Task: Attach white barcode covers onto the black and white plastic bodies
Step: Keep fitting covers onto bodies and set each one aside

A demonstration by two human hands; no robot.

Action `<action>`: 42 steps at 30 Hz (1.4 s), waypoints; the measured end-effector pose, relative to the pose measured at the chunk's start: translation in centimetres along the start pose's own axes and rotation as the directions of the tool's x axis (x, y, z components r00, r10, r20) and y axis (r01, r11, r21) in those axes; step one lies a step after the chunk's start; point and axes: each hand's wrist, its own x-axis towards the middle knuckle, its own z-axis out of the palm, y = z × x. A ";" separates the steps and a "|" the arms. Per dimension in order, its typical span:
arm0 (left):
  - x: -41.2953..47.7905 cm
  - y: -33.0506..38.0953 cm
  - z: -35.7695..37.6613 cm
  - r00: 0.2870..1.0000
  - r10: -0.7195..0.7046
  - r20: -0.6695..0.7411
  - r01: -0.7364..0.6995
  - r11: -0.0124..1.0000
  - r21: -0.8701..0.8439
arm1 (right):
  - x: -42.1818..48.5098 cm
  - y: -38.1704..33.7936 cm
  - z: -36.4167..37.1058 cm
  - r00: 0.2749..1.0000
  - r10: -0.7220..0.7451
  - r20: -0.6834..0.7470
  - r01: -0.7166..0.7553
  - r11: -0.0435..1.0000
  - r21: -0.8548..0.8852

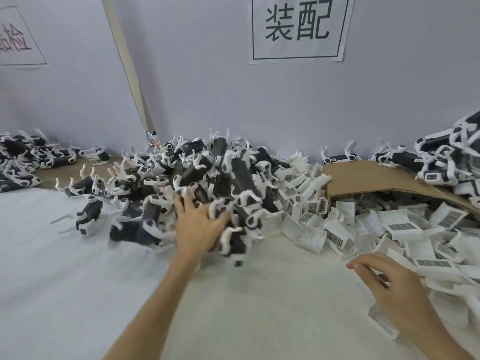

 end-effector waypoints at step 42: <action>0.1 -3.7 -0.8 0.976 -0.216 -0.036 0.214 0.975 -0.059 | -0.3 -0.5 -0.1 0.998 0.061 -0.028 -0.059 0.996 0.069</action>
